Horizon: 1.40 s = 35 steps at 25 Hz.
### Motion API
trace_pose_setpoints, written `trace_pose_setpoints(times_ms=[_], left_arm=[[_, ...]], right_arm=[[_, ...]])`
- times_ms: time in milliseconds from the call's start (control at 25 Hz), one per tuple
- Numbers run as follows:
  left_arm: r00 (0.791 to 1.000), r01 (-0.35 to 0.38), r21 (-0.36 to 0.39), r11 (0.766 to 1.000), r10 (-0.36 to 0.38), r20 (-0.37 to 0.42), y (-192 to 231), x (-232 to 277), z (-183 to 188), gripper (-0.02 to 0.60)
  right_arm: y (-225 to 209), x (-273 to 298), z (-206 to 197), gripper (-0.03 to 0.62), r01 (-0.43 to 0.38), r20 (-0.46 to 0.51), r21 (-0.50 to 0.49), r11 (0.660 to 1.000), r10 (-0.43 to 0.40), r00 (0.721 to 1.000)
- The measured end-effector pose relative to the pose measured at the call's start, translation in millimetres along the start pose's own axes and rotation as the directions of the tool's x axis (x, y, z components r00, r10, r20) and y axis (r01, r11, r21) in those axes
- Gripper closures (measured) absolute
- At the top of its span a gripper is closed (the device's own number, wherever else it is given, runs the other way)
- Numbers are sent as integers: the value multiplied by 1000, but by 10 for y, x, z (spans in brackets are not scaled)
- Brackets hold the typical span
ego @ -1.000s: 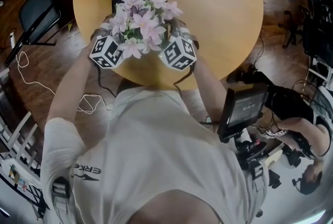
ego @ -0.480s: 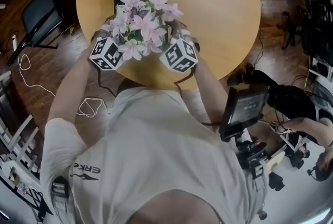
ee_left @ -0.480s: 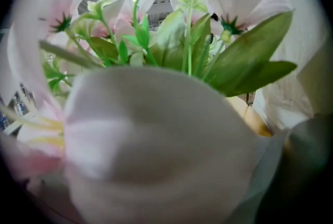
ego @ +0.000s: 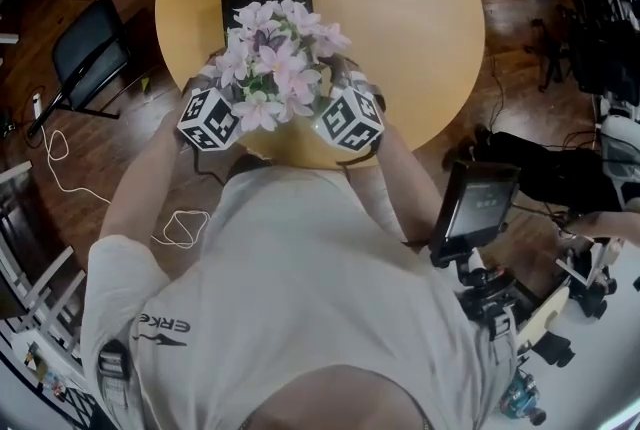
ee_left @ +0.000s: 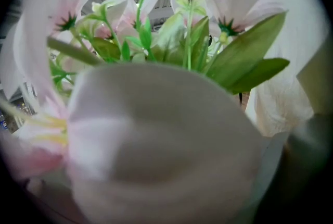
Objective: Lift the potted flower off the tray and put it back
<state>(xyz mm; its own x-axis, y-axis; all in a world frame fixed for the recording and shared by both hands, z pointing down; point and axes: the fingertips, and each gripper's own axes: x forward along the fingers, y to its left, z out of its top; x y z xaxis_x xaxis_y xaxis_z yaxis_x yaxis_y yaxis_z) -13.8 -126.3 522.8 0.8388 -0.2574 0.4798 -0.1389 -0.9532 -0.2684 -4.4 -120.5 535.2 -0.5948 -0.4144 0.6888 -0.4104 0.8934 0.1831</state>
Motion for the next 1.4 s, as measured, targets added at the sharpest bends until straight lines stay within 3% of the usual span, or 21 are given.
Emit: trace_pose_setpoints(times_ms=[240, 640, 960, 1400], left_arm=[[999, 19, 22, 1000, -20, 40, -295, -85, 173, 57], [993, 86, 62, 994, -91, 79, -355, -131, 224, 57], [993, 90, 68, 994, -95, 75, -389, -155, 240, 57], [998, 53, 36, 998, -54, 27, -1242, 295, 717, 57]], right_arm=[[258, -251, -22, 154, 37, 5, 11, 999, -37, 999], [327, -316, 2, 154, 94, -21, 65, 993, -93, 995], [368, -325, 8, 154, 92, -12, 72, 993, -91, 996], [756, -1064, -676, 154, 39, 7, 52, 998, -39, 999]])
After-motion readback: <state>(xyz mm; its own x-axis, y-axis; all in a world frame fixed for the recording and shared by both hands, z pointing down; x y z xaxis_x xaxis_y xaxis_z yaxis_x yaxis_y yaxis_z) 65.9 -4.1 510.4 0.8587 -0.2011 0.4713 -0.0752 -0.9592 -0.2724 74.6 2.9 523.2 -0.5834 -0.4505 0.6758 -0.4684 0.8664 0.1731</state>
